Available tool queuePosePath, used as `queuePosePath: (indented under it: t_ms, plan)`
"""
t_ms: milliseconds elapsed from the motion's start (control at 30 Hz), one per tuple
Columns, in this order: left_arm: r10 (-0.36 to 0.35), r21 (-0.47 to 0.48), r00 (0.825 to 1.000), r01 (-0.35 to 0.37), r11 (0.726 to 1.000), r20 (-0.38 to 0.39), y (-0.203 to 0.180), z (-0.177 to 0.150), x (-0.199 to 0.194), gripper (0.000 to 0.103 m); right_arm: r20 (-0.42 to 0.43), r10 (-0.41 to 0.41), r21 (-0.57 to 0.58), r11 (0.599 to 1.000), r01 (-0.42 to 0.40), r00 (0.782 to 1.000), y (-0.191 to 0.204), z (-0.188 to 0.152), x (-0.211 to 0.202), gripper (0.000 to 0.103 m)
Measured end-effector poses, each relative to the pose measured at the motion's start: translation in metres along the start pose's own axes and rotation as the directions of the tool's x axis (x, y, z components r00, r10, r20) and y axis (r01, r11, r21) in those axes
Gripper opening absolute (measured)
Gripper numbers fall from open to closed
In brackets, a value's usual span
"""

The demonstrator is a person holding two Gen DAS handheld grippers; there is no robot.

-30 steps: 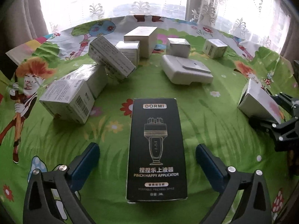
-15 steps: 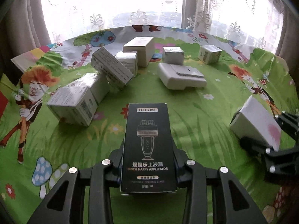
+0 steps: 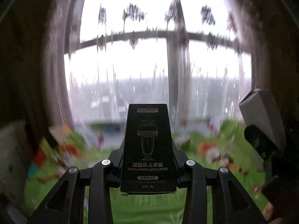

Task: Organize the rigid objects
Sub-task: 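Lift both held boxes and carry them toward the storage box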

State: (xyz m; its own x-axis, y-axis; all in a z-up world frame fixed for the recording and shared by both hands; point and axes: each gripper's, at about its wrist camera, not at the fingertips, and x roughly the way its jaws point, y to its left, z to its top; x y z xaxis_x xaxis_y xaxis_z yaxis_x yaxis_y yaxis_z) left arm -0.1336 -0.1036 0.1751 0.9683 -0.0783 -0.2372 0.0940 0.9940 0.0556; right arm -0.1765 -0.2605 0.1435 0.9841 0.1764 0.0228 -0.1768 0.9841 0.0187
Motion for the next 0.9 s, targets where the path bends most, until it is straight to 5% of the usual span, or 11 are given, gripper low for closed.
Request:
queuePosePath:
  t_ms: [167, 467, 900]
  plan:
    - [-0.012, 0.001, 0.998, 0.012, 1.000, 0.066, -0.005, 0.016, -0.025, 0.040, 0.081, -0.006, -0.006, 1.000, 0.007, 0.997, 0.003, 0.020, -0.022, 0.069]
    - [-0.006, -0.008, 0.998, 0.006, 1.000, 0.067, 0.005, 0.015, -0.043, 0.040, 0.074, 0.013, 0.014, 1.000, -0.014, 0.997, 0.005, 0.022, -0.029, 0.069]
    - [0.085, -0.064, 0.995, -0.082, 0.995, 0.049, 0.052, 0.004, -0.067, 0.040, 0.046, 0.176, -0.001, 0.984, -0.177, 0.983, 0.043, 0.029, -0.027, 0.069]
